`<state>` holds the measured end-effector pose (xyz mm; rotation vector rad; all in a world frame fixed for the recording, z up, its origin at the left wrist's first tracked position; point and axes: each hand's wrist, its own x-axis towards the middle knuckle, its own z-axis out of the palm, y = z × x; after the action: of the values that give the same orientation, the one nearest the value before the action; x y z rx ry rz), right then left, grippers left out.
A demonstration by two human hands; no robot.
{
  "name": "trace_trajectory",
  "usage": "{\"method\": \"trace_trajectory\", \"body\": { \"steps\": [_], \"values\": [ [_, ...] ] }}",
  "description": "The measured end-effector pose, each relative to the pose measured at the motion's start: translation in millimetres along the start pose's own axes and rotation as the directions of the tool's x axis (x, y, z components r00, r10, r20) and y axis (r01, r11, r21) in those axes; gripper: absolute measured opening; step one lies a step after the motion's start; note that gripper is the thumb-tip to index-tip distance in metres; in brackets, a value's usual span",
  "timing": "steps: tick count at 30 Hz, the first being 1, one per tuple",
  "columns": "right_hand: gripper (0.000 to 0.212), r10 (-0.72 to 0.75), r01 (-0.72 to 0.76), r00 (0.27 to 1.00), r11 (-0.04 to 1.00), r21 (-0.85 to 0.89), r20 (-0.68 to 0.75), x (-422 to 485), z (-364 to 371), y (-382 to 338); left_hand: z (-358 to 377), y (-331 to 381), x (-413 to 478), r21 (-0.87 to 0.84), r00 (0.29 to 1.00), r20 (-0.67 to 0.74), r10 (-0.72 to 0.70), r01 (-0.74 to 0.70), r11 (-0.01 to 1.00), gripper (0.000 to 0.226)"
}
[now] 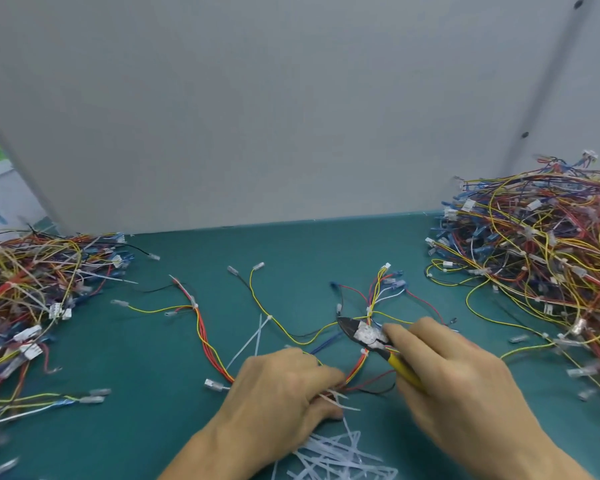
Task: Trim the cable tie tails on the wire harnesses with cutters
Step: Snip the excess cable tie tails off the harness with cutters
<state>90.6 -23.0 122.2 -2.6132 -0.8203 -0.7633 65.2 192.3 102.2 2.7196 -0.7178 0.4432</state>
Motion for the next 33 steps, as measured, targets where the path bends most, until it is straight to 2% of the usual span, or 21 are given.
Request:
{"method": "trace_trajectory", "body": {
  "steps": [3, 8, 11, 17, 19, 21, 24, 26, 29, 33],
  "values": [
    [0.039, 0.003, -0.003, 1.000, 1.000, 0.003, 0.023, 0, 3, 2, 0, -2, 1, 0.031, 0.996, 0.034, 0.079, -0.080, 0.996, 0.025],
    [0.043, 0.003, -0.004, 0.999, 1.000, 0.009, 0.039, -1, 5, 2, -4, -5, -1, -0.039, 0.982, 0.131, 0.139, -0.136, 0.990, 0.037],
    [0.043, 0.003, -0.003, 1.000, 1.000, 0.014, 0.031, 0, 5, 2, -3, -4, -2, -0.046, 0.974, 0.176, 0.143, -0.137, 0.989, 0.031],
    [0.036, -0.002, 0.002, 1.000, 1.000, 0.020, 0.021, 0, 3, 1, 6, -4, -1, -0.134, 0.993, 0.082, 0.086, -0.074, 0.988, 0.014],
    [0.035, -0.008, 0.008, 0.999, 1.000, 0.012, 0.036, 0, 3, 0, 9, -6, -1, -0.205, 0.999, 0.025, -0.023, 0.028, 0.978, 0.006],
    [0.034, 0.000, -0.001, 0.998, 1.000, 0.006, 0.063, 0, 3, 0, 10, -6, 0, -0.278, 0.989, -0.009, -0.146, 0.138, 0.951, 0.012],
    [0.035, 0.015, -0.013, 0.992, 1.000, -0.014, 0.124, -1, 4, 1, 9, -5, 5, -0.307, 0.987, -0.030, -0.158, 0.142, 0.941, 0.027],
    [0.037, 0.005, 0.001, 0.985, 0.999, -0.035, 0.171, -1, 4, 2, 9, -4, 8, -0.305, 0.984, 0.006, -0.179, 0.172, 0.937, 0.036],
    [0.037, -0.039, 0.054, 0.970, 0.997, -0.057, 0.239, -1, 2, 4, 7, -6, 8, -0.342, 0.967, 0.055, -0.248, 0.251, 0.906, 0.036],
    [0.024, -0.042, 0.059, 0.930, 0.998, -0.036, 0.365, 0, -4, 7, 3, -12, 9, -0.504, 0.913, 0.146, -0.380, 0.399, 0.766, 0.019]
  ]
}}
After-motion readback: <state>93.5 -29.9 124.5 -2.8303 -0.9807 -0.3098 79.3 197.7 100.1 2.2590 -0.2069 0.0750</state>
